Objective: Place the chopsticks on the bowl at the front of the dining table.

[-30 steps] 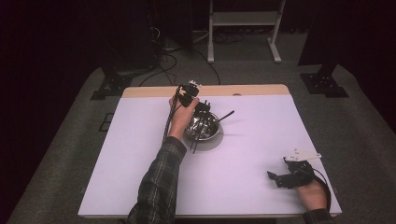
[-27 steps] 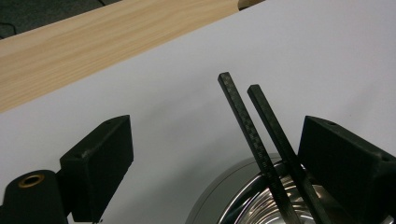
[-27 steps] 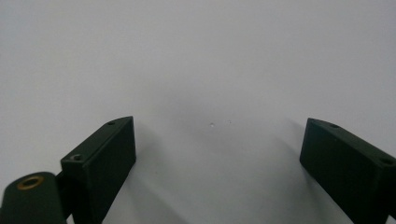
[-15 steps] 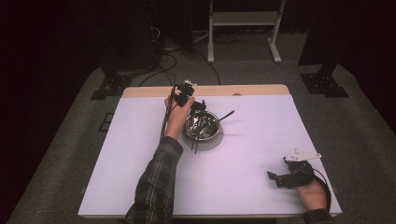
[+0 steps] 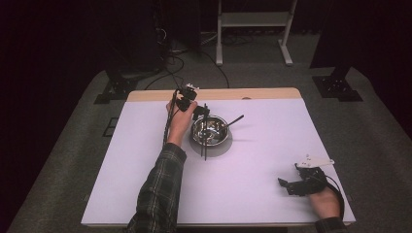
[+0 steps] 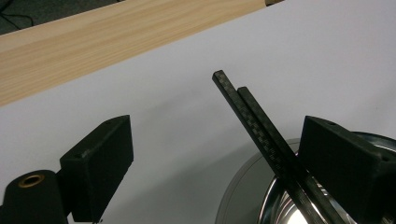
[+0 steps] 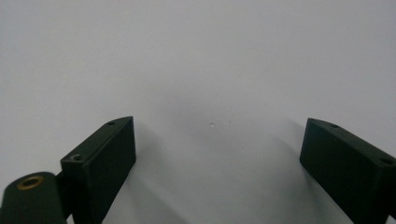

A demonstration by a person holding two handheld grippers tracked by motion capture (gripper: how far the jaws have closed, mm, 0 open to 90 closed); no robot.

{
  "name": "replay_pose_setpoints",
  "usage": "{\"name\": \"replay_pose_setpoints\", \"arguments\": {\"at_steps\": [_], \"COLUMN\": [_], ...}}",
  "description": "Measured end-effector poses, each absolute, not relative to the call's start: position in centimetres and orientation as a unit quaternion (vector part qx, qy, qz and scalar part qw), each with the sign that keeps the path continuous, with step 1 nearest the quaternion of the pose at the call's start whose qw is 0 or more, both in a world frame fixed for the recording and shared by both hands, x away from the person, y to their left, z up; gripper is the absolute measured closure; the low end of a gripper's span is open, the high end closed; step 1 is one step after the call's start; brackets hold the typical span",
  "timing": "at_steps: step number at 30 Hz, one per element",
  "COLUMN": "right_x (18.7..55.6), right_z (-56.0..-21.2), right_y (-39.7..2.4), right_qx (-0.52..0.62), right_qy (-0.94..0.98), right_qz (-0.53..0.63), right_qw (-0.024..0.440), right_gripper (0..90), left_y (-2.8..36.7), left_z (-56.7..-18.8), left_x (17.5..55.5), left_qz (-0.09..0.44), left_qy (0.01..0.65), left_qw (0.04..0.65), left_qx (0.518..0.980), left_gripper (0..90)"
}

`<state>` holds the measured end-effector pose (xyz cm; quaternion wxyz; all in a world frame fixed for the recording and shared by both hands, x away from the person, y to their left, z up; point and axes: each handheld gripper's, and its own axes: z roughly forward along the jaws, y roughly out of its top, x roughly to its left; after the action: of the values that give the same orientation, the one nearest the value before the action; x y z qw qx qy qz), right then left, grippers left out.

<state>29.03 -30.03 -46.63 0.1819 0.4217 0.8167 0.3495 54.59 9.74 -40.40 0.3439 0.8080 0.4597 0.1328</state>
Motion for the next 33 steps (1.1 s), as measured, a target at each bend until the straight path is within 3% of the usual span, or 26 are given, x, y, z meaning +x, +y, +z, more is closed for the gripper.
{"name": "replay_pose_setpoints", "arguments": {"at_steps": [24,33], "right_x": [29.0,29.0], "right_z": [-46.6,-46.6], "right_y": [-30.0,-30.0], "right_qx": [0.421,0.422], "right_qy": [0.817,0.817], "right_qz": [0.349,0.349], "right_qw": [0.182,0.182], "right_gripper": [9.1,9.1], "left_y": [10.2,10.0], "left_z": [-41.3,-39.8], "left_x": [52.1,50.8], "left_qz": [0.123,0.117], "left_qy": [0.442,0.416], "left_qw": [0.351,0.359], "left_qx": [0.816,0.827], "left_gripper": [9.4,9.5]}}
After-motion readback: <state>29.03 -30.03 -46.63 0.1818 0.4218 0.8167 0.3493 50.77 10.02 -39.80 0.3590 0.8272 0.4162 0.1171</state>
